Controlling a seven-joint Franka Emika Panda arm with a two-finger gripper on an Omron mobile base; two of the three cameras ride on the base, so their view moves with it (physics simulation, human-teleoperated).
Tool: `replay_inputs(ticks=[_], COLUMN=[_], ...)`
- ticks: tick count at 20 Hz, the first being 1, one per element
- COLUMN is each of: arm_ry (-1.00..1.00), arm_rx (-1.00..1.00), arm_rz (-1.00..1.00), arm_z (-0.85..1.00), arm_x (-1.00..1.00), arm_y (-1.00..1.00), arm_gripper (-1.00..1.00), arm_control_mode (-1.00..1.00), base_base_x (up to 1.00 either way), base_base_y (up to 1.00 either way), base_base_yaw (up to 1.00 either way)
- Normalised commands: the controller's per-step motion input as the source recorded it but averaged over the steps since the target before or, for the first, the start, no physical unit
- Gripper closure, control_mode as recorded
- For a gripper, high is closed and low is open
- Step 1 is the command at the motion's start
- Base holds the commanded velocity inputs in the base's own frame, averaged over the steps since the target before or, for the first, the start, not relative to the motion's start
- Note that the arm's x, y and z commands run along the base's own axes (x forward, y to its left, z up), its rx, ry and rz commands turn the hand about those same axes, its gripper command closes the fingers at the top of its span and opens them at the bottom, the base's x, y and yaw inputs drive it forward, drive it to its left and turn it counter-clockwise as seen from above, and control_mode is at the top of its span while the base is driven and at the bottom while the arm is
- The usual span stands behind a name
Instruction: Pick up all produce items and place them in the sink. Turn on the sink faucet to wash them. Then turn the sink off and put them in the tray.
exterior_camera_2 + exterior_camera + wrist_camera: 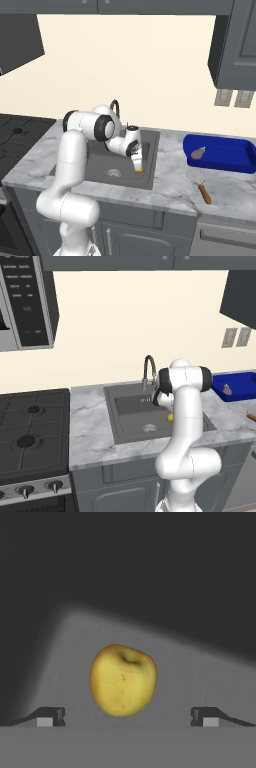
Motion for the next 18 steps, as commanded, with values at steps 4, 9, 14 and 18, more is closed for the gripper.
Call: replay_inputs(ticks=[4, 9, 14, 18], arm_ry=[0.00, 0.01, 0.05, 0.08], arm_rx=[0.00, 0.00, 0.00, 0.00], arm_rz=[0.00, -0.01, -0.03, -0.04], arm_z=[-0.31, -0.24, -0.28, -0.37], arm_x=[0.37, 0.15, 0.06, 0.15], arm_y=[-0.20, -0.13, -0.03, 0.00], arm_gripper=[-1.00, -1.00, -1.00, -1.00], arm_control_mode=[-1.00, -1.00, -1.00, -1.00], base_base_x=[0.00, 0.00, 0.00, 0.00], base_base_y=[0.00, 0.00, 0.00, 0.00], base_base_yaw=[0.00, 0.00, 0.00, 0.00])
